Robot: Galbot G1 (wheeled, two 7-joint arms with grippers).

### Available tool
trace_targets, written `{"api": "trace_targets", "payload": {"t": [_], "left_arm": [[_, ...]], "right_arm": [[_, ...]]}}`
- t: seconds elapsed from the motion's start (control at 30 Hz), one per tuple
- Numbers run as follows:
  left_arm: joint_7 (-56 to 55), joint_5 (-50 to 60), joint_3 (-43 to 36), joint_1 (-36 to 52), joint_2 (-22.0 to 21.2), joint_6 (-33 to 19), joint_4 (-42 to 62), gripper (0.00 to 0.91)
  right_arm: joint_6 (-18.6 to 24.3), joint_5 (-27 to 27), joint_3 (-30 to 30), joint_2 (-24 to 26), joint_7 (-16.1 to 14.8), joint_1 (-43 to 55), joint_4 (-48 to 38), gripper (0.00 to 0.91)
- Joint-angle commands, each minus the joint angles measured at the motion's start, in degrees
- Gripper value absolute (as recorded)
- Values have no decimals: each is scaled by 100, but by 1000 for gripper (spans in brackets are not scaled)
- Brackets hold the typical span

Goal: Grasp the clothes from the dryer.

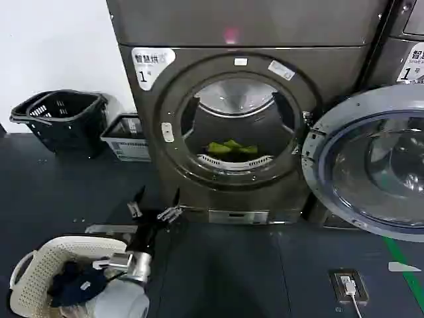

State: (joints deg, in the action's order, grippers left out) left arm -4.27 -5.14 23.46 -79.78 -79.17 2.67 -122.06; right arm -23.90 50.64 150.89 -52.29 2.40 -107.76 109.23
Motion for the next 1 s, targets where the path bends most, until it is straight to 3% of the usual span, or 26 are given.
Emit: {"api": "trace_targets", "payload": {"t": [0.03,1.0], "left_arm": [[13,-1,-16,10,-9,9,-19,907],[-27,-171,178,60,60,183,-128,907]], "right_arm": [[62,89,-11,0,39,-5,-2,907],[156,157,77,-46,62,17,-13,907]]}}
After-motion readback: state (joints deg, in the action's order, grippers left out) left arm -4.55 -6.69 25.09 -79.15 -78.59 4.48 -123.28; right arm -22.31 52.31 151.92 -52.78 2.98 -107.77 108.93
